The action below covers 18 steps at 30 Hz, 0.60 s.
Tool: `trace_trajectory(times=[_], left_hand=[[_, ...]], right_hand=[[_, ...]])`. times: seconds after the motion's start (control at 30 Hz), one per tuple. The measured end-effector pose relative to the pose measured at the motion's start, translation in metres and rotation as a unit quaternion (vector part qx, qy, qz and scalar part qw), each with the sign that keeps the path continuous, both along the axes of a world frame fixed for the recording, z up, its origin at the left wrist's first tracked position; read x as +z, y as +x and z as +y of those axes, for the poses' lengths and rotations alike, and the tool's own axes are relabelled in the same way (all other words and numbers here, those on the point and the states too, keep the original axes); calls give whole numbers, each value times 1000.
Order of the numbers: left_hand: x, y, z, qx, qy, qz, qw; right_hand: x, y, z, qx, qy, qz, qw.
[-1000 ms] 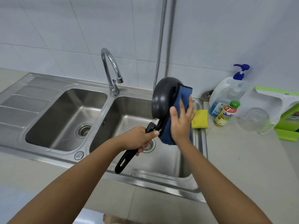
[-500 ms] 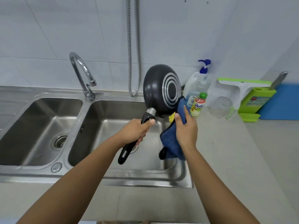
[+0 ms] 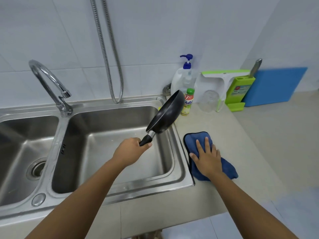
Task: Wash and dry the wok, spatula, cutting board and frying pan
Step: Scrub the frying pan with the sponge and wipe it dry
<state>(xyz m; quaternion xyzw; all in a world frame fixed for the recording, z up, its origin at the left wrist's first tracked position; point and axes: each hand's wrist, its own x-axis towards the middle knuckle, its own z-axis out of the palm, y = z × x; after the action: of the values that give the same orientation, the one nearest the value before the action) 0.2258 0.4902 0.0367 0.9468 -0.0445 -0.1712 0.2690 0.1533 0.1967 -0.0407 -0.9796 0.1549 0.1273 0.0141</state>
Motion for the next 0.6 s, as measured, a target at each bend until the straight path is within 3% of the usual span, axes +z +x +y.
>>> trace_trajectory(times=[0.07,0.17,0.27,0.37,0.43,0.53,0.6], left_hand=[[-1,1,0,-1,4,-10,1000],[2,4,-4,-14,-4,-12,1000],[8,3,-14,-33,-24,-7,999],[9,-3,-28,-61,-49,0,997],[6,-7,-37,-79,-49,-11,996],[3,-14,-52,-98,-29,-48,994],[3,-23,-65,-116,-15,-66,991]], right_hand=[[-3,-2,-1,3,9,6,1000],[6,3,1,-42,101,-8,994],[23,3,13,-150,240,-114,952],[47,-6,36,-299,431,-247,814],[62,-10,49,-358,503,-305,725],[80,-14,63,-378,570,-370,629],[89,-17,67,-355,600,-415,584]])
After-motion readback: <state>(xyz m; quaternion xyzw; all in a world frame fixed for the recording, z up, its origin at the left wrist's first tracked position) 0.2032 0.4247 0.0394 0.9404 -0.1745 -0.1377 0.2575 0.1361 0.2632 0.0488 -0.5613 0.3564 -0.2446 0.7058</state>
